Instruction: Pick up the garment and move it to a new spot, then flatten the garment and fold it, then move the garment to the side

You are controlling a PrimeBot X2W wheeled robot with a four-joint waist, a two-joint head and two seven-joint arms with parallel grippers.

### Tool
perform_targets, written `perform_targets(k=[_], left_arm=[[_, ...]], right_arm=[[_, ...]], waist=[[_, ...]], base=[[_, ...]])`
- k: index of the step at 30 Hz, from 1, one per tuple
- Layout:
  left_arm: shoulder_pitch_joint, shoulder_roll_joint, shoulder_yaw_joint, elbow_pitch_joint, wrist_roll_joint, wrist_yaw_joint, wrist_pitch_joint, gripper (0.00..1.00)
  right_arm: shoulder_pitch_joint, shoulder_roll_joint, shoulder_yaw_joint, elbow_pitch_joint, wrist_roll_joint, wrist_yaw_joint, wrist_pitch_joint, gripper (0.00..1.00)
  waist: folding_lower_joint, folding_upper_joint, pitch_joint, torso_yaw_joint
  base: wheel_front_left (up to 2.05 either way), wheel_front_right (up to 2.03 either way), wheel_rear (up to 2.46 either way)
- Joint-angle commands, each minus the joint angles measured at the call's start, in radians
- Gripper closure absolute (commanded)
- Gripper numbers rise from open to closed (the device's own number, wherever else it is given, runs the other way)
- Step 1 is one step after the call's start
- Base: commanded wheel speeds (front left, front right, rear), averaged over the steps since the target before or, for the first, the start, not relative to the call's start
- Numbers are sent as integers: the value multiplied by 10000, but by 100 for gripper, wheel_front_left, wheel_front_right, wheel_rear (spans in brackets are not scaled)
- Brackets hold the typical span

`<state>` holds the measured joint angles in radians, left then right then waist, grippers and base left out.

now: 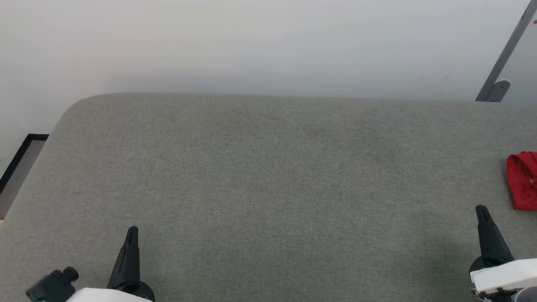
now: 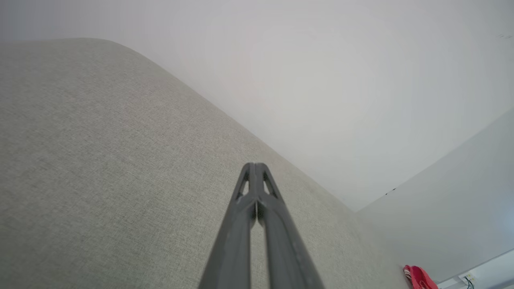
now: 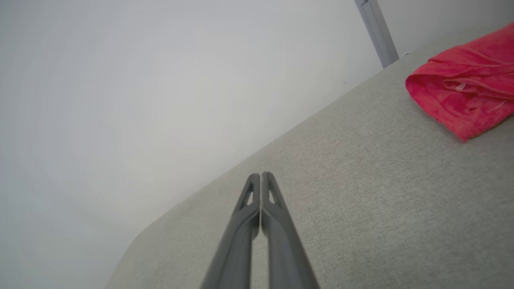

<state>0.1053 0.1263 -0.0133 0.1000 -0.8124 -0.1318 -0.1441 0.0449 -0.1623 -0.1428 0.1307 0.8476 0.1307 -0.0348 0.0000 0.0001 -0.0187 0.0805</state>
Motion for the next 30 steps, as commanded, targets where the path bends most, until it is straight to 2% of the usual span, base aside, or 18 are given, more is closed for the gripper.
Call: perform_targets(k=[1,30], left_arm=[[-297,18,71,-45,-432,6,99,100],[-1045,-137,351,532,-3647,11,930,100]], right_arm=[[-316,-14,-29,-77,395,0,79,100],[-843,443,96,415,3304,1,649,100]], waist=[[0,-1,5,-17],[0,-1,71,-261]], base=[[0,0,0],[0,0,0]])
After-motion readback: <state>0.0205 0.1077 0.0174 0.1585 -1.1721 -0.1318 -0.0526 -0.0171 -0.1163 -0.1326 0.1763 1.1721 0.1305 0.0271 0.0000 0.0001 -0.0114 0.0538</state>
